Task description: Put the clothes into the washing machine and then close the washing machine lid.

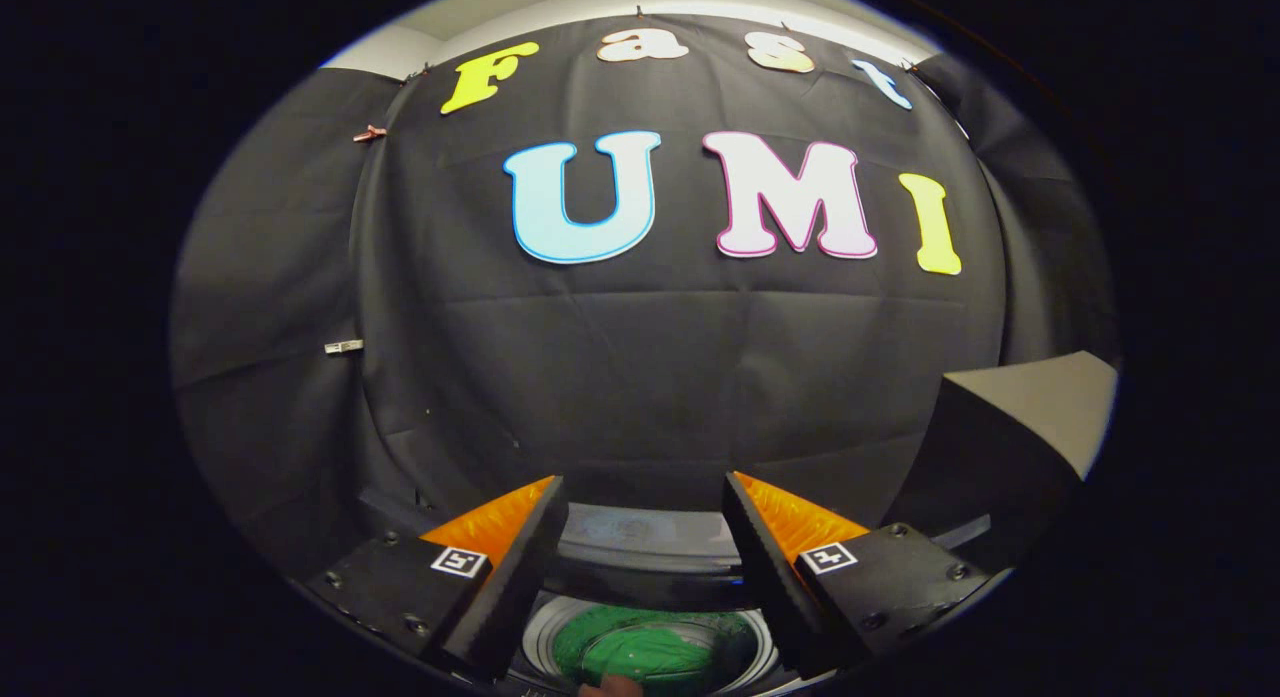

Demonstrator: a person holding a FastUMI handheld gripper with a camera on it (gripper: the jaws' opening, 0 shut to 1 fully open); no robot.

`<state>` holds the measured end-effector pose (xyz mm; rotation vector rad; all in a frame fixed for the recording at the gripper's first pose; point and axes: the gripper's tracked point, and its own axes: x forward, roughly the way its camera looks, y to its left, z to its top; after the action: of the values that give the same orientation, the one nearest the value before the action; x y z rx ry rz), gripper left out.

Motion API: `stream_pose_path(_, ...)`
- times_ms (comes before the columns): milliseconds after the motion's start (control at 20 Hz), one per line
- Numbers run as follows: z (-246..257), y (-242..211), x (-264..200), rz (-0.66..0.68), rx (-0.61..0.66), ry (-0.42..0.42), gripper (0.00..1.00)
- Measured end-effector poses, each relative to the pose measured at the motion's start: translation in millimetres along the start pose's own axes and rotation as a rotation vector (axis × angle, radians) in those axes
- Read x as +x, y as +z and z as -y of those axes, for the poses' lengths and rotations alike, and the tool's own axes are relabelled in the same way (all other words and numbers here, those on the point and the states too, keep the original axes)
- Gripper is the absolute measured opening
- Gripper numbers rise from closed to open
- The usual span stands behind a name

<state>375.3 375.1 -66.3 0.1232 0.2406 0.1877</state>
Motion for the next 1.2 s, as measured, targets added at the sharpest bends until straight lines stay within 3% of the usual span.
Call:
stream_pose_path(400, 22, -30, -18, -0.059, -0.141, -0.029, 0.98)
stream_pose_path(800, 18, -38, -27, -0.066, -0.117, -0.026, 0.98)
stream_pose_path(1200, 32, -10, -31, 0.024, -0.133, -0.060, 0.98)
